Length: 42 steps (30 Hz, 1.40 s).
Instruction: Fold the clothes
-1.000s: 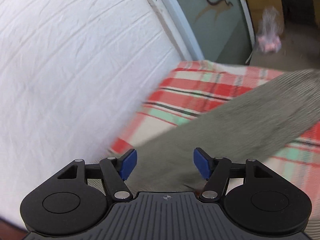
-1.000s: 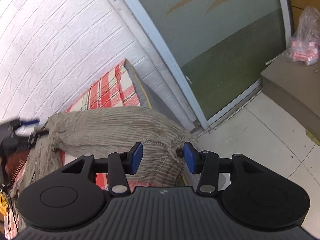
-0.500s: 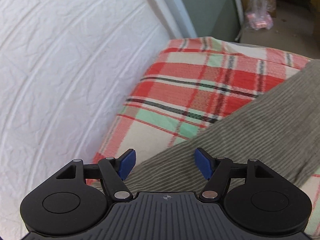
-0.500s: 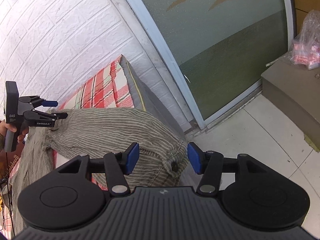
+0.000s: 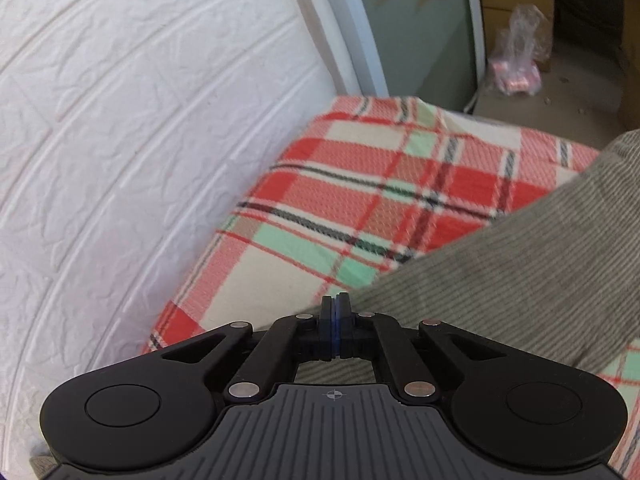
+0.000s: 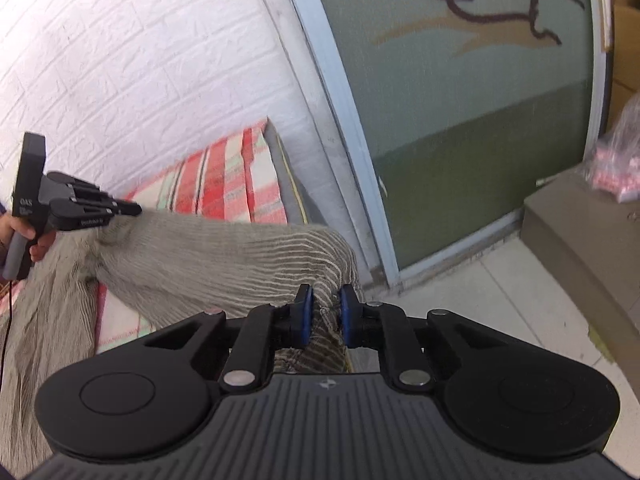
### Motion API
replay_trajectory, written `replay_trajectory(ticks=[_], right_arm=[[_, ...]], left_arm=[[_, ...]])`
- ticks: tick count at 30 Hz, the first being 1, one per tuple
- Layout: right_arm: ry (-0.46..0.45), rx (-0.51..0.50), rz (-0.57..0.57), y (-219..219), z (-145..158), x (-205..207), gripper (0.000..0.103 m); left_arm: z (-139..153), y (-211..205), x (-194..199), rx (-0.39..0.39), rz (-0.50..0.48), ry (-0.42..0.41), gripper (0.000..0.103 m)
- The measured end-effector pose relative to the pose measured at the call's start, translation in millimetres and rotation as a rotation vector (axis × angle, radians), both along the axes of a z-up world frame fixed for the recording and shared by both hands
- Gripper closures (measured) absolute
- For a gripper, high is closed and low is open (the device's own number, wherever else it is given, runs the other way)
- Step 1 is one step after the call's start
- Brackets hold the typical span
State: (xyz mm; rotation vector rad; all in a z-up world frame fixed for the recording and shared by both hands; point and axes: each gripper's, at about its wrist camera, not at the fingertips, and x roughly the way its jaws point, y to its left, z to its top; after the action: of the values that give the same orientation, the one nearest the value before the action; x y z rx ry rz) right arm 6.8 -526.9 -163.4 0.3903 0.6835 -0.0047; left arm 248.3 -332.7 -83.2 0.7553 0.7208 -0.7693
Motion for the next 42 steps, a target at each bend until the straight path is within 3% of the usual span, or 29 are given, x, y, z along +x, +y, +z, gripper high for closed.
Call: replay_trajectory(ticks=[3, 5, 6, 7, 8, 12, 13, 15, 19, 22, 25, 28, 33, 36, 37, 38, 40, 42], right_arm=[[-0.041, -0.006, -0.018, -6, 12, 5, 0.087], [-0.053, -0.007, -0.017, -7, 17, 7, 0.087], [-0.058, -0.01, -0.015, -7, 19, 7, 0.087], [-0.063, -0.012, -0.016, -7, 20, 7, 0.087], [-0.069, -0.014, -0.017, -6, 22, 7, 0.087], [-0.081, -0.01, -0.02, -9, 23, 8, 0.087], [-0.082, -0.009, -0.02, -9, 23, 8, 0.087], [-0.086, -0.005, -0.021, -9, 23, 8, 0.087], [-0.096, 0.008, -0.036, -10, 23, 8, 0.087], [-0.096, 0.013, -0.041, -9, 23, 5, 0.087], [-0.093, 0.004, -0.031, -7, 25, 2, 0.086], [-0.092, 0.001, -0.027, -8, 25, 1, 0.086], [-0.099, 0.01, -0.025, -9, 27, 1, 0.086], [-0.097, 0.012, -0.022, -10, 26, 1, 0.086], [-0.097, 0.015, -0.022, -11, 26, 1, 0.086], [-0.095, 0.018, -0.024, -13, 25, 3, 0.086], [-0.089, 0.019, -0.031, -14, 24, 8, 0.086], [-0.12, -0.021, -0.037, -13, 28, 11, 0.087]], left_arm=[[7, 0, 0, -0.024, 0.013, 0.049, 0.103], [12, 0, 0, -0.04, 0.021, 0.082, 0.073], [14, 1, 0, -0.05, 0.042, 0.115, 0.066], [17, 6, -4, -0.078, 0.08, 0.148, 0.049], [20, 13, -9, -0.12, 0.122, 0.172, 0.042], [24, 52, -36, -0.311, 0.317, 0.323, 0.039], [24, 63, -43, -0.363, 0.369, 0.368, 0.033], [15, 79, -55, -0.383, 0.549, 0.419, 0.027], [-5, 92, -69, -0.48, 0.736, 0.477, 0.027], [-11, 90, -71, -0.545, 0.827, 0.518, 0.029], [-9, 91, -75, -0.666, 0.874, 0.575, 0.031], [-7, 89, -79, -0.737, 0.941, 0.54, 0.03], [-31, 92, -77, -0.789, 1.103, 0.553, 0.03], [-36, 93, -74, -0.84, 1.127, 0.512, 0.034], [-35, 91, -70, -0.847, 1.114, 0.486, 0.047], [-34, 89, -66, -0.849, 1.099, 0.474, 0.096], [-30, 82, -55, -0.845, 1.064, 0.47, 0.1], [-24, 81, -49, -0.888, 1.043, 0.461, 0.101]])
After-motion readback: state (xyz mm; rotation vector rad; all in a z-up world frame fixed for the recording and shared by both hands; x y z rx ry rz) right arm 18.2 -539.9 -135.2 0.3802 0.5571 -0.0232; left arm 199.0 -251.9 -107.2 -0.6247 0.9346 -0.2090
